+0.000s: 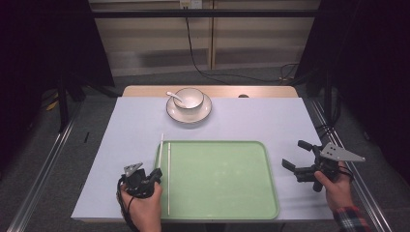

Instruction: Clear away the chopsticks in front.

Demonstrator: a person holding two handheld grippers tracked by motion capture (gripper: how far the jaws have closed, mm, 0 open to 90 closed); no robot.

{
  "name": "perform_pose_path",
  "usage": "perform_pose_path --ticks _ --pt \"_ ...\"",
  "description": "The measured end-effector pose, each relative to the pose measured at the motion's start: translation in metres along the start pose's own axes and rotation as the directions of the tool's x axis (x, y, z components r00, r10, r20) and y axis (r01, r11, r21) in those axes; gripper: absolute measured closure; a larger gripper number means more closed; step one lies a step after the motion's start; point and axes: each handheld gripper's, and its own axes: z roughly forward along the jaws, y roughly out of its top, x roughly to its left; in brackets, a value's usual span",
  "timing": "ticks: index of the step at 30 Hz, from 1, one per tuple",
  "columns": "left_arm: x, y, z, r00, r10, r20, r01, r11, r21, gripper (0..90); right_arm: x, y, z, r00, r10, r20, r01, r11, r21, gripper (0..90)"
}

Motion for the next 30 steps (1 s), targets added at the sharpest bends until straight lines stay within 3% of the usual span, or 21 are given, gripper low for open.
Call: perform_pose_path --ticks 30 --pt "-0.002 -0.013 -0.005 0.9999 0.014 -0.005 -0.014 0.9995 0.03 85.8 0.001 0.001 0.001 0.9999 -0.01 0.002 0.01 0.9999 0.001 0.6"
